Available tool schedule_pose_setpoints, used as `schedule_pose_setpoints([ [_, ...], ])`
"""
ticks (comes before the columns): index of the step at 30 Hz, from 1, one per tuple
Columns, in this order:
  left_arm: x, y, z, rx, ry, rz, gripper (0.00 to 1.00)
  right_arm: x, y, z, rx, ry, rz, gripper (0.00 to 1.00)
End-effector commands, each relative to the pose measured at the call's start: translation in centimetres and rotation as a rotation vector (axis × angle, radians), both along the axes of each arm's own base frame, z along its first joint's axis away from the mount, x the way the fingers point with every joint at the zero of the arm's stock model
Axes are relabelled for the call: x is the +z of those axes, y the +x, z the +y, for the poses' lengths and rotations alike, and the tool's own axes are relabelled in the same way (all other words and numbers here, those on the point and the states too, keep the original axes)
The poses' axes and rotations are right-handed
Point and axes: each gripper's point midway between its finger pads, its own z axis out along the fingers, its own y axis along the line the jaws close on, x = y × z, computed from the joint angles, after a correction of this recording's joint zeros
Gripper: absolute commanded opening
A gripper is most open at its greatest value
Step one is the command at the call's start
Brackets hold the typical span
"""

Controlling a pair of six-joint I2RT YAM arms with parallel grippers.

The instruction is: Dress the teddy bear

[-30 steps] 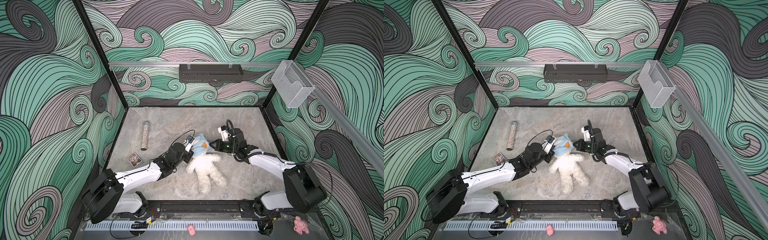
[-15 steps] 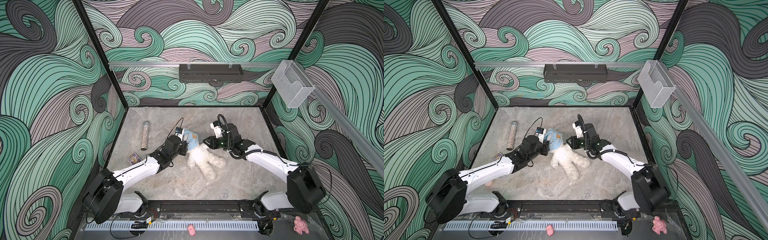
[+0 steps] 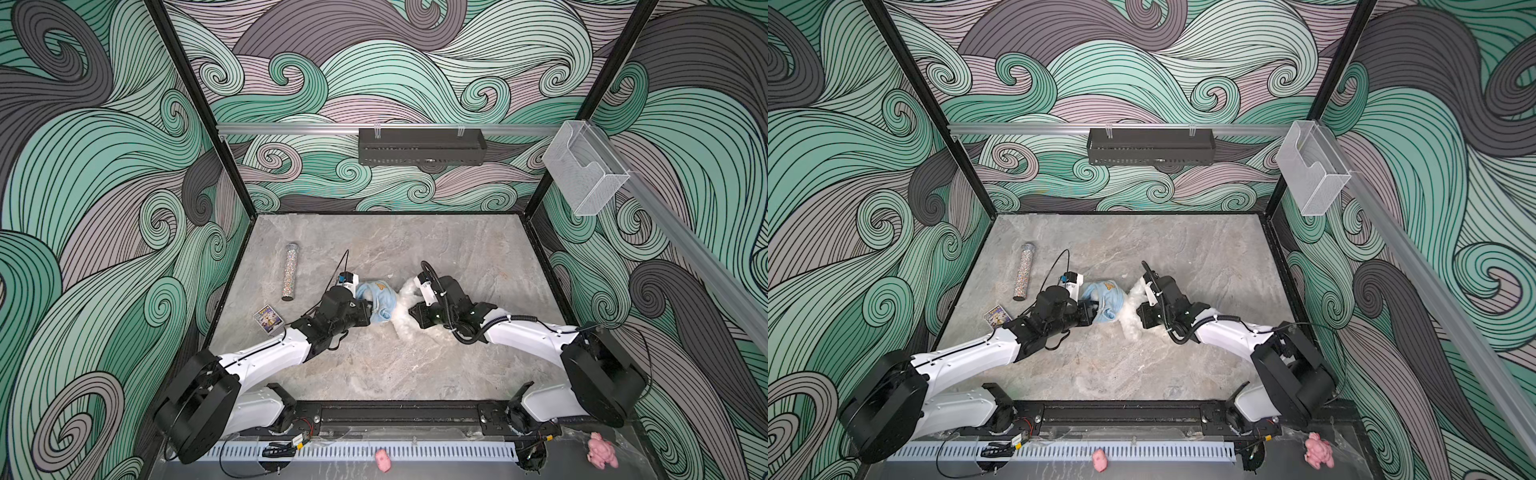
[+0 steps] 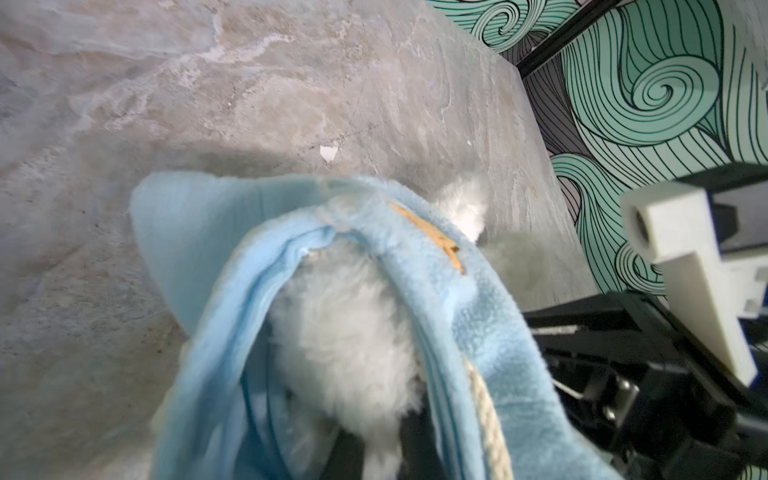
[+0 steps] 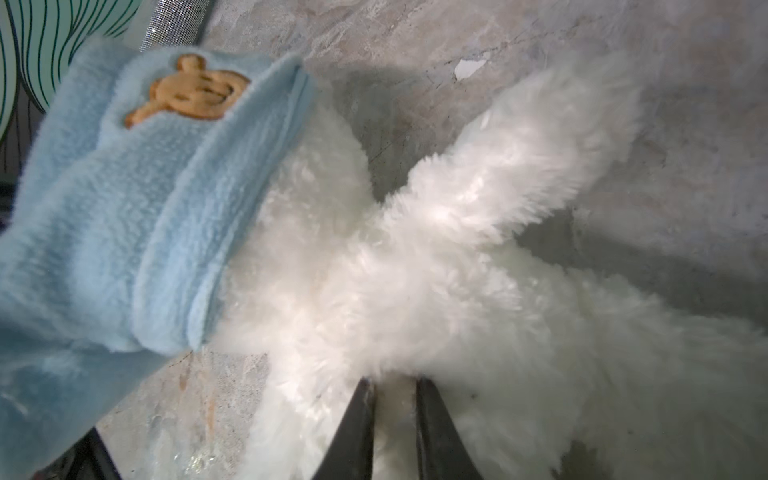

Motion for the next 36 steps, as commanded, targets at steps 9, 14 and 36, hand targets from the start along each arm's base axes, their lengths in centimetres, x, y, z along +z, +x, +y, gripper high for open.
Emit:
schedule_pose_setpoints([
  [9,-0.6,1.3,1.7,0.068,-0.154,0.073,0.36,-3.8,-0.9,-1.8,0.081,-0.1,-0.085,0.1],
  [14,-1.4,2.3,1.5,0.059,-0.221,0.147,0.43,-4.7,-1.0,-2.0,0.093,-0.123,-0.081,0.08],
  [36,-3.4,2.3,-6.0,-0.278,-0.261,0.252,0.28,-5.8,0.5,-1.3,0.141,-0.191,-0.105,0.07],
])
